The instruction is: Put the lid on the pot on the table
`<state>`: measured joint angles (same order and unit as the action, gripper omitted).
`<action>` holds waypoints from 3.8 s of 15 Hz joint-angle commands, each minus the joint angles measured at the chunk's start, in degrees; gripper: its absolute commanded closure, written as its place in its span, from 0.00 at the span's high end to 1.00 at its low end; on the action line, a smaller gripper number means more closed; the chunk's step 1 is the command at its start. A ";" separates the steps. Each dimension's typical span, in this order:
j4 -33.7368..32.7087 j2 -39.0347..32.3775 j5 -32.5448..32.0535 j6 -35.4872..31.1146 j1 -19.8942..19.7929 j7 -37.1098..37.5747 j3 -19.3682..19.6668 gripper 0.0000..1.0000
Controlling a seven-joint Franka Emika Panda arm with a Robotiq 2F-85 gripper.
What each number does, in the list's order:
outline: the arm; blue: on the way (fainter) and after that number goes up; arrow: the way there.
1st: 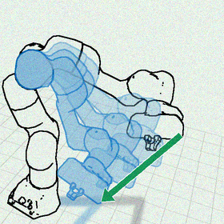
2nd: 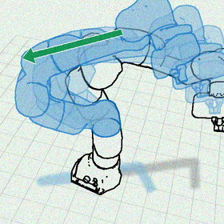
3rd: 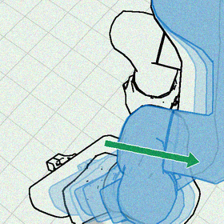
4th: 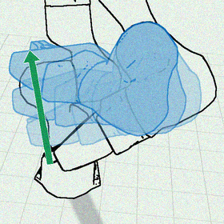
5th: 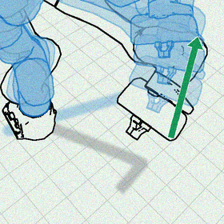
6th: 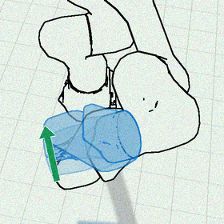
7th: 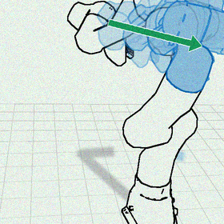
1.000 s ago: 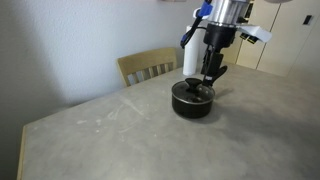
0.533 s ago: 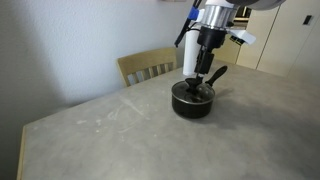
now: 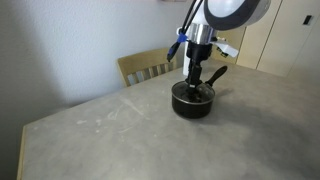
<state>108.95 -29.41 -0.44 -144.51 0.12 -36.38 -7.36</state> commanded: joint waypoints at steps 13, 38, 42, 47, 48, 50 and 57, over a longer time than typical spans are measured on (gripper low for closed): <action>-2.81 -1.70 -7.52 2.43 0.45 8.56 -0.02 0.58; -3.63 6.48 -9.42 13.65 2.17 8.06 -0.08 0.14; -3.35 7.30 -8.63 13.04 2.03 8.07 -0.28 0.14; 0.43 10.01 -8.50 11.06 1.18 8.39 0.33 0.14; 1.15 10.55 -8.71 10.91 0.99 8.33 0.59 0.14; 3.51 12.47 -8.88 11.00 0.10 7.23 1.27 0.14; 13.76 19.93 -8.59 6.20 -5.89 -6.43 5.19 0.14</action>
<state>116.45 -14.42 -9.19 -134.23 -2.91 -36.06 -3.38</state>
